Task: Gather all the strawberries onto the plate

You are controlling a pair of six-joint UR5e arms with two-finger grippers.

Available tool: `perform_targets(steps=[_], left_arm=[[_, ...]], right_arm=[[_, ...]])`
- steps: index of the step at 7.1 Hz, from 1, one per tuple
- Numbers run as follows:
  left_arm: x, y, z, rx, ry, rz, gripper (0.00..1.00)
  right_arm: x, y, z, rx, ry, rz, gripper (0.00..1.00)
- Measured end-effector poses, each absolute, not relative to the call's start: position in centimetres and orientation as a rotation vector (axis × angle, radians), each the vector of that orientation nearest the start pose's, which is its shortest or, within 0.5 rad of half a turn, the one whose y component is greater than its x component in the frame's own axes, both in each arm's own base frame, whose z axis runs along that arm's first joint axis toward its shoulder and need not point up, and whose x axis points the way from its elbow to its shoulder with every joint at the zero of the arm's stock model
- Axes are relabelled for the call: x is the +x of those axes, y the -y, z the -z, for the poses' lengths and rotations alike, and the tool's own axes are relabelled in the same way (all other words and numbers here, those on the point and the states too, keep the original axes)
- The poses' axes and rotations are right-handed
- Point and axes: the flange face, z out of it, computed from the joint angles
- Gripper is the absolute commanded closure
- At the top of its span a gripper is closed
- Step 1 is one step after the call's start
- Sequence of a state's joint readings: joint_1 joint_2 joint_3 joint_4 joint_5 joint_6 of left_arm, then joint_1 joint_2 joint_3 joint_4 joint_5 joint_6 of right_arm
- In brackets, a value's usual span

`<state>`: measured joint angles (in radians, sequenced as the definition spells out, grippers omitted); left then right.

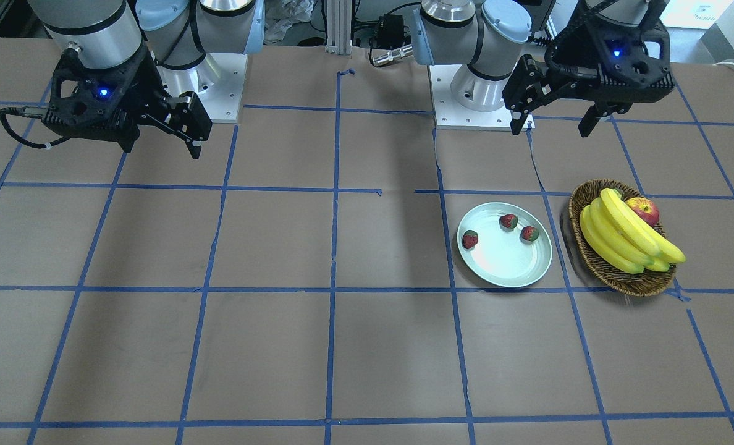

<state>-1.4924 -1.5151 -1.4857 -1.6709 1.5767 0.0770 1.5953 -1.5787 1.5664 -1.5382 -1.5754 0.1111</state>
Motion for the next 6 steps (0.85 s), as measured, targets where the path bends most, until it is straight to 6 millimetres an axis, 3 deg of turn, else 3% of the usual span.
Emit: perform_targets(steps=[3,6], left_arm=[[-9.8,49.7,-53.1,0.001,-3.135,0.054,0.00],[-12.6,51.9,-51.1,0.060,-3.135,0.048,0.00]], right_arm=[[14.5,48.3,-49.1,0.137,-3.144,-0.031,0.00],[14.6,48.3,-49.1,0.136,-3.144,-0.033,0.00]])
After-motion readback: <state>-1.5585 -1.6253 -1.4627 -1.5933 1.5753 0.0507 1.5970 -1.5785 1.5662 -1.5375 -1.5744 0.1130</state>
